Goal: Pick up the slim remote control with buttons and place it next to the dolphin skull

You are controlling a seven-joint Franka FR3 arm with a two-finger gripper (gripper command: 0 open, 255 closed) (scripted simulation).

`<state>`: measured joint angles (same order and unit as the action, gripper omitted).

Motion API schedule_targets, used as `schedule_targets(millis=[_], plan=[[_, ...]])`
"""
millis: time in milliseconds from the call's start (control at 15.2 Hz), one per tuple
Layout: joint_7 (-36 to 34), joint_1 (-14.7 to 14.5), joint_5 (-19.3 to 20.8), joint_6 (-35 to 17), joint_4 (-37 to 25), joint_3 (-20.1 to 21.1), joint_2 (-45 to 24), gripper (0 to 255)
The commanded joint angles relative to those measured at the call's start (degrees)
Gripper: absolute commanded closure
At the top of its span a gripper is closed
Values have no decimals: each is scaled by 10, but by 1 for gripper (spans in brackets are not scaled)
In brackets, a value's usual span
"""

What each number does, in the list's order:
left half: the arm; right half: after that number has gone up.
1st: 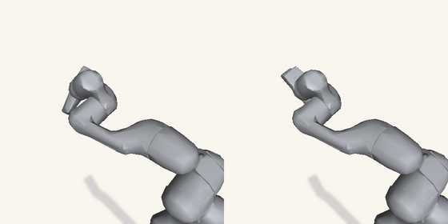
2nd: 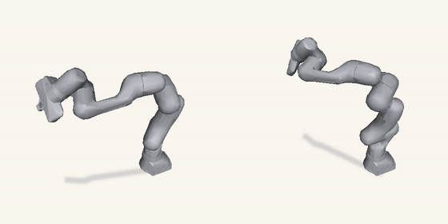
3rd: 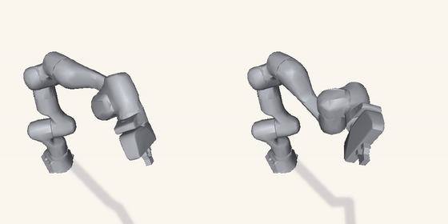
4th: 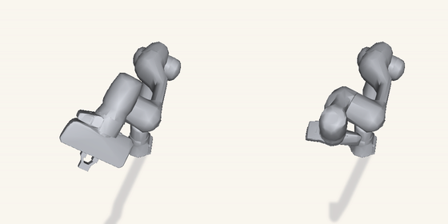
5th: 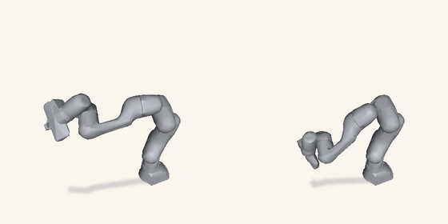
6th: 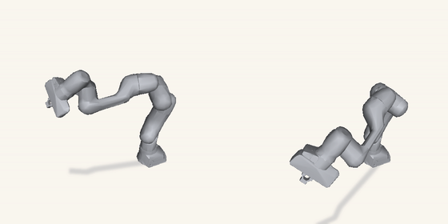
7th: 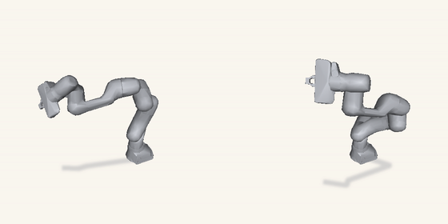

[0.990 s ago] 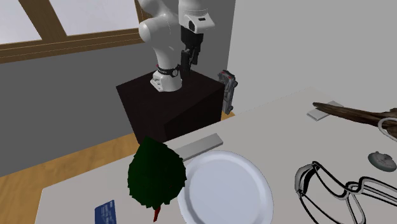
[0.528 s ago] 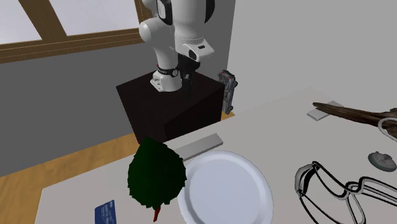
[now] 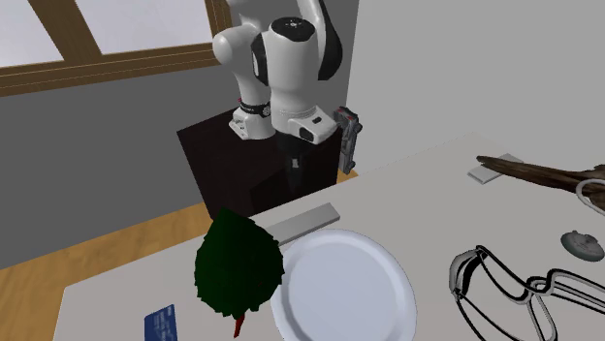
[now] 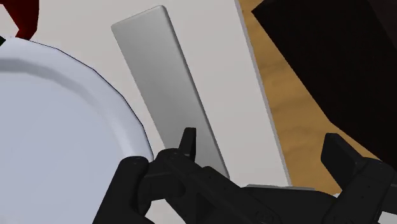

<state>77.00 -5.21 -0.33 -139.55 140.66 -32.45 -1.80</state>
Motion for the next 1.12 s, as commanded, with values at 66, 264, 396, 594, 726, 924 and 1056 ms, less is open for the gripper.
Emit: schedule_targets(millis=[66, 264, 396, 594, 726, 924, 1056], plan=[[112, 12, -83, -31, -52, 12, -92, 0], [198, 44, -142, -47, -107, 47, -167, 0], [215, 55, -156, -55, -119, 60, -187, 0], [227, 64, -173, -73, -120, 71, -208, 0], [234, 70, -184, -85, -122, 79, -222, 0], [240, 75, -192, -94, -123, 86, -233, 0], [240, 75, -192, -94, -123, 86, -233, 0]])
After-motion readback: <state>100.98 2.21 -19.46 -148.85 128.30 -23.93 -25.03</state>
